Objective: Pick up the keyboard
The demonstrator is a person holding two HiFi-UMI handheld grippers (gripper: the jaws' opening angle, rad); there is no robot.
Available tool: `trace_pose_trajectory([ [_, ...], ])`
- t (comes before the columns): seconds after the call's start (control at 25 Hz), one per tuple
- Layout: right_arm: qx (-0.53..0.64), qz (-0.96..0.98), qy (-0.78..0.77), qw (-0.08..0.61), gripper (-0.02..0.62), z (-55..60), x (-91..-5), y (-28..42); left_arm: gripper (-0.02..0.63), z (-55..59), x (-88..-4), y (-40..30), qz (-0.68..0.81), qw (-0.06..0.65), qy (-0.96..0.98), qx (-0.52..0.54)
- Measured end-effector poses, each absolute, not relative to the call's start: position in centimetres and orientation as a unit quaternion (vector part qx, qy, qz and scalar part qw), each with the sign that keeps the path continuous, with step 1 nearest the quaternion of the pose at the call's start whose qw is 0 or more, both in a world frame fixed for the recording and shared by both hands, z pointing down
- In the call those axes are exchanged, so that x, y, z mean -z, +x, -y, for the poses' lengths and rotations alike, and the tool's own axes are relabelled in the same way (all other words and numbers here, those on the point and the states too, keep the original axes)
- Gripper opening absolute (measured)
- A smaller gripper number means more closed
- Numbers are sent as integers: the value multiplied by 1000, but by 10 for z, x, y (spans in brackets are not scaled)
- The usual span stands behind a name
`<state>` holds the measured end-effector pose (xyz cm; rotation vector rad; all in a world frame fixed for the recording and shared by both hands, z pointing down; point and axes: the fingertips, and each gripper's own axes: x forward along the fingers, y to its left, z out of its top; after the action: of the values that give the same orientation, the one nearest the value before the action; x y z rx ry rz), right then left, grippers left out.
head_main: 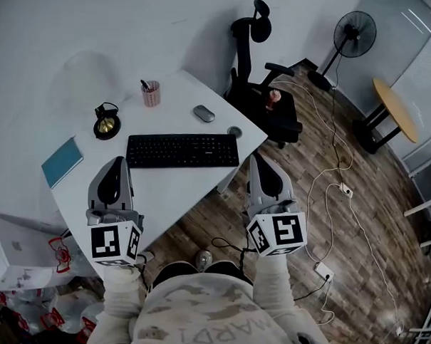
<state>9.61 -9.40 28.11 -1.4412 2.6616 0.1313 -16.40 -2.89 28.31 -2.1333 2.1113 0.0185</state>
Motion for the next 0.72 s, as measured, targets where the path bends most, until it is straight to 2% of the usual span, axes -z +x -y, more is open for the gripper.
trace_pose_trajectory([
  [0.4, -29, -895, -442, 44, 11, 150, -300, 108, 6, 67, -284, -141, -723, 75, -687, 0],
  [0.72, -8, -903, -428, 42, 11, 180, -315, 101, 6, 86, -299, -154, -737, 60, -673, 8],
])
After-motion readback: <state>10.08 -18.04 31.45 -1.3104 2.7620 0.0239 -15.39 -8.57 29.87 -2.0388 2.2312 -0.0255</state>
